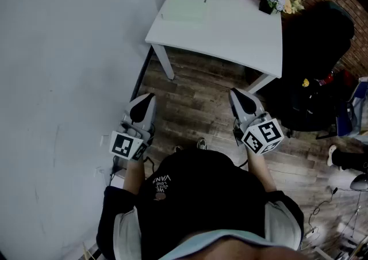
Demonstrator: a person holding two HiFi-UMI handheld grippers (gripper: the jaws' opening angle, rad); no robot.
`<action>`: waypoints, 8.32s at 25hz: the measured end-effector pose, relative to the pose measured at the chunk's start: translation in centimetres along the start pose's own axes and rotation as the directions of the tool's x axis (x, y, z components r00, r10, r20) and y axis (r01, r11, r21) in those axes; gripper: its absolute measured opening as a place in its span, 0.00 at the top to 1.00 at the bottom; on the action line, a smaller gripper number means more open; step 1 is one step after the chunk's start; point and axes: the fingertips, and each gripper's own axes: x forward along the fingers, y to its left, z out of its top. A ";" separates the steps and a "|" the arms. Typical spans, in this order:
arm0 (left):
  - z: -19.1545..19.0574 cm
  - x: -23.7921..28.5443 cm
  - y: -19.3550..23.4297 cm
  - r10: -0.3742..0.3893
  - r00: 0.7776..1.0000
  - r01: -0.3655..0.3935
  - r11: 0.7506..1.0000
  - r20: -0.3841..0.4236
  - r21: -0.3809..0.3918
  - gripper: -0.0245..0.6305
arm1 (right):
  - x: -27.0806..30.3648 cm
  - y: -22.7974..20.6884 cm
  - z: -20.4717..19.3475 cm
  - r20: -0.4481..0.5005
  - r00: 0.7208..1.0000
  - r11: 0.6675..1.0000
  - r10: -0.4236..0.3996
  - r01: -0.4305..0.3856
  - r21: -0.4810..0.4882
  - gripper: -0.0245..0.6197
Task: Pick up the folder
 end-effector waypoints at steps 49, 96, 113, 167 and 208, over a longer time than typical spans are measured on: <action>-2.7 13.8 21.6 -0.151 0.988 0.148 0.987 -0.042 -0.057 0.96 | 21.4 -6.2 0.8 -0.001 0.978 0.977 -0.209 0.209 0.050 0.96; -7.1 33.9 23.3 0.028 0.994 -0.037 0.996 -0.107 -0.086 0.96 | 31.1 -26.4 1.9 -0.095 0.993 0.992 -0.064 0.074 0.104 0.96; -10.1 41.8 30.6 -0.046 0.981 0.024 0.993 -0.191 -0.114 0.96 | 38.6 -30.4 0.8 -0.126 0.978 0.975 -0.168 0.184 0.127 0.96; -26.3 50.9 39.3 -0.359 0.746 -0.080 0.788 -0.561 -0.610 0.28 | 51.0 -37.0 -12.6 -0.524 0.851 0.815 -0.034 0.327 0.478 0.26; -29.1 51.5 37.6 -0.362 0.677 -0.100 0.817 -0.641 -0.568 0.28 | 52.7 -36.3 -15.1 -0.579 0.815 0.815 0.020 0.322 0.481 0.26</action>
